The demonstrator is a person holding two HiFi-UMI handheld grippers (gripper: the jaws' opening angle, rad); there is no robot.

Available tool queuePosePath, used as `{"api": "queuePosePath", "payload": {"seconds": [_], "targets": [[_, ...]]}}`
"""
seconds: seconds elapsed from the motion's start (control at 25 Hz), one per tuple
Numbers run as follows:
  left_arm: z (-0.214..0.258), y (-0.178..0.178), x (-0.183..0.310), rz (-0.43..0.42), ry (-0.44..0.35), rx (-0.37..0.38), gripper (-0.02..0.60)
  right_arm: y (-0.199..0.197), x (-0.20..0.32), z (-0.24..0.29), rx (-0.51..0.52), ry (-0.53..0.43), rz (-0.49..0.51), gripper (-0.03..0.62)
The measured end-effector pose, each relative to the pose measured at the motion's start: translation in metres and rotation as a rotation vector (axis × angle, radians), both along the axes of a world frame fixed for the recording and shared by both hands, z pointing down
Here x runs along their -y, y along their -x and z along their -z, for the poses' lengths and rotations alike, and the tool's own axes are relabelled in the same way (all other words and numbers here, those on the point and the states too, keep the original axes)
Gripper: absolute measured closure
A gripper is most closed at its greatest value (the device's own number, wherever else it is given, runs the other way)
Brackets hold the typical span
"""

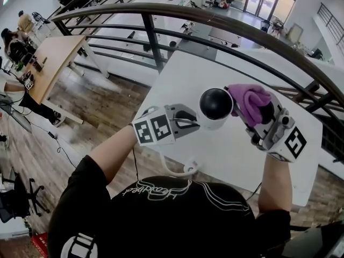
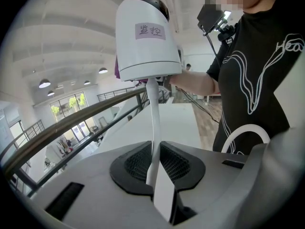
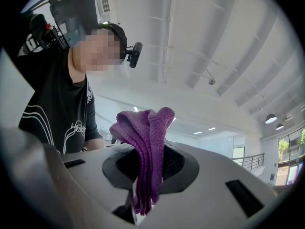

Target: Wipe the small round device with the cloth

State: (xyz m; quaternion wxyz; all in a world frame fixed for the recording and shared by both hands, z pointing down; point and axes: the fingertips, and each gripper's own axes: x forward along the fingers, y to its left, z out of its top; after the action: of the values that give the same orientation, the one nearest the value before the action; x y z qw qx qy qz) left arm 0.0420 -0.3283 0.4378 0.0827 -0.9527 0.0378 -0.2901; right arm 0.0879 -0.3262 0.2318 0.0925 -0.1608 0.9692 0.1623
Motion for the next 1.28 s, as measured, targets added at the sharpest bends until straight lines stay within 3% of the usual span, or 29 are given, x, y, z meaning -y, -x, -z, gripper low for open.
{"api": "queuePosePath", "payload": {"seconds": [0.68,1.28], "targets": [[-0.001,0.001,-0.002,0.001,0.017,-0.018,0.523,-0.005,-0.016,-0.030,-0.074,-0.014,-0.076,0.533],[-0.007,0.000,0.002,-0.038,0.038,-0.031,0.525,-0.002,-0.037,-0.073,-0.159,-0.002,-0.202,0.533]]}}
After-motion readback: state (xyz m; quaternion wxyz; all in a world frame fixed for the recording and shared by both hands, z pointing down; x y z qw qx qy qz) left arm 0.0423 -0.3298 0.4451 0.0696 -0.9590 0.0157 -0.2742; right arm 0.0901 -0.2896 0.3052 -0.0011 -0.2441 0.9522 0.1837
